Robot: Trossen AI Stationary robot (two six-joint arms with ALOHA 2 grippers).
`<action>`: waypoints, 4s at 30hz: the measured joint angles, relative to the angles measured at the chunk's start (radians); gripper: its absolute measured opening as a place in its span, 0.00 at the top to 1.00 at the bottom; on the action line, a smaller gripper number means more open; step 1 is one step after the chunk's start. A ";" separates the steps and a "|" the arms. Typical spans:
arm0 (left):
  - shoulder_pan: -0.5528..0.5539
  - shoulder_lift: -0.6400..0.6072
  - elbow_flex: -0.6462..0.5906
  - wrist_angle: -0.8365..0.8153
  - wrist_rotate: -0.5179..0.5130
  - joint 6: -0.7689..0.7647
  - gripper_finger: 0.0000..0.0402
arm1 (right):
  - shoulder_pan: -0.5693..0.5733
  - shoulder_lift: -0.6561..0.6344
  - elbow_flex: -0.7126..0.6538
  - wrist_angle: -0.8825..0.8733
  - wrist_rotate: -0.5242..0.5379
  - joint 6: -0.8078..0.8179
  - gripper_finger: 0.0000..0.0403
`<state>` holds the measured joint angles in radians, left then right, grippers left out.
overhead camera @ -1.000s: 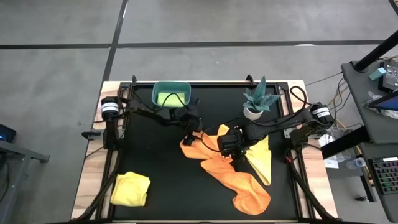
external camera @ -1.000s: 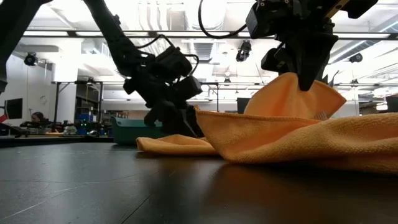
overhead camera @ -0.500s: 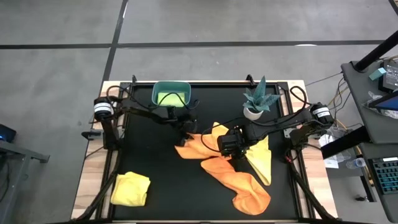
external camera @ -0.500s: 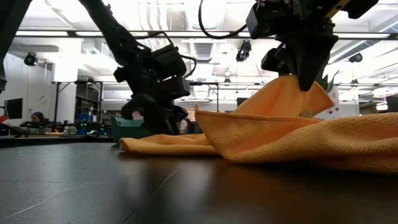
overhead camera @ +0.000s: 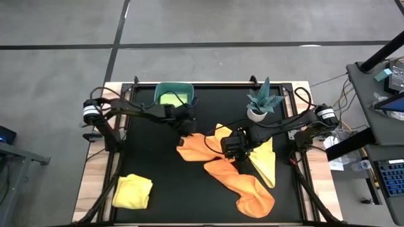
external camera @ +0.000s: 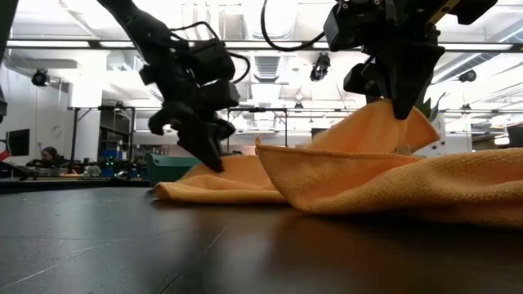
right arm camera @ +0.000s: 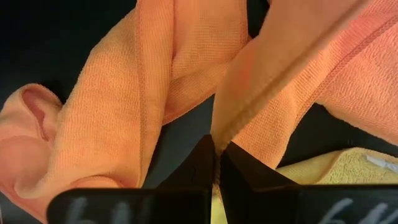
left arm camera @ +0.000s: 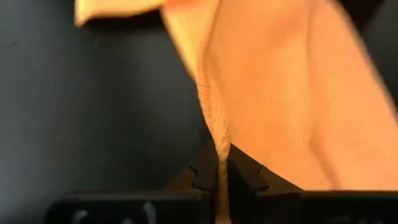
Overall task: Fold microfiber towels
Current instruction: Fold the top orange microfiber cloth
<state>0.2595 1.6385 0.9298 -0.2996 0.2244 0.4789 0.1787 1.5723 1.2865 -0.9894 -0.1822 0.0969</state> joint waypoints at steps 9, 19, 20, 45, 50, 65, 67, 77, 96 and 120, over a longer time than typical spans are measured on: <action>-0.024 -0.248 0.000 -0.214 -0.216 -0.053 1.00 | 0.000 -0.022 0.069 -0.091 0.226 -0.016 0.98; -0.030 -0.609 0.001 -0.270 -0.313 -0.066 1.00 | -0.045 -0.043 0.243 -0.139 0.637 -0.126 0.98; -0.030 -0.636 0.003 -0.269 -0.329 -0.054 1.00 | -0.059 -0.043 0.259 -0.140 0.662 -0.151 0.98; -0.095 -0.906 -0.110 -0.355 -0.147 -0.247 1.00 | -0.102 -0.040 0.384 -0.184 0.333 -0.219 0.98; -0.222 -0.834 -0.245 -0.240 -0.152 -0.318 1.00 | -0.023 -0.029 0.265 -0.122 0.192 -0.128 0.98; -0.523 -0.455 -0.346 0.063 -0.147 -0.465 1.00 | 0.066 -0.005 -0.052 0.267 -0.150 0.102 0.98; -0.542 -0.406 -0.341 0.063 -0.143 -0.486 1.00 | 0.065 -0.005 -0.079 0.328 -0.190 0.114 0.98; -0.562 -0.289 -0.343 0.141 -0.097 -0.608 0.99 | 0.054 -0.005 -0.126 0.390 -0.264 0.147 0.98; -0.544 -0.481 -0.334 -0.173 -0.180 -0.568 0.60 | 0.043 -0.007 -0.123 0.388 -0.271 0.155 0.98; -0.432 -0.284 -0.423 0.108 -0.497 -0.393 0.98 | 0.030 -0.007 -0.124 0.384 -0.270 0.156 0.98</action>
<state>-0.1728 1.3543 0.5064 -0.1920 -0.2723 0.0860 0.2085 1.5650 1.1625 -0.6057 -0.4522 0.2527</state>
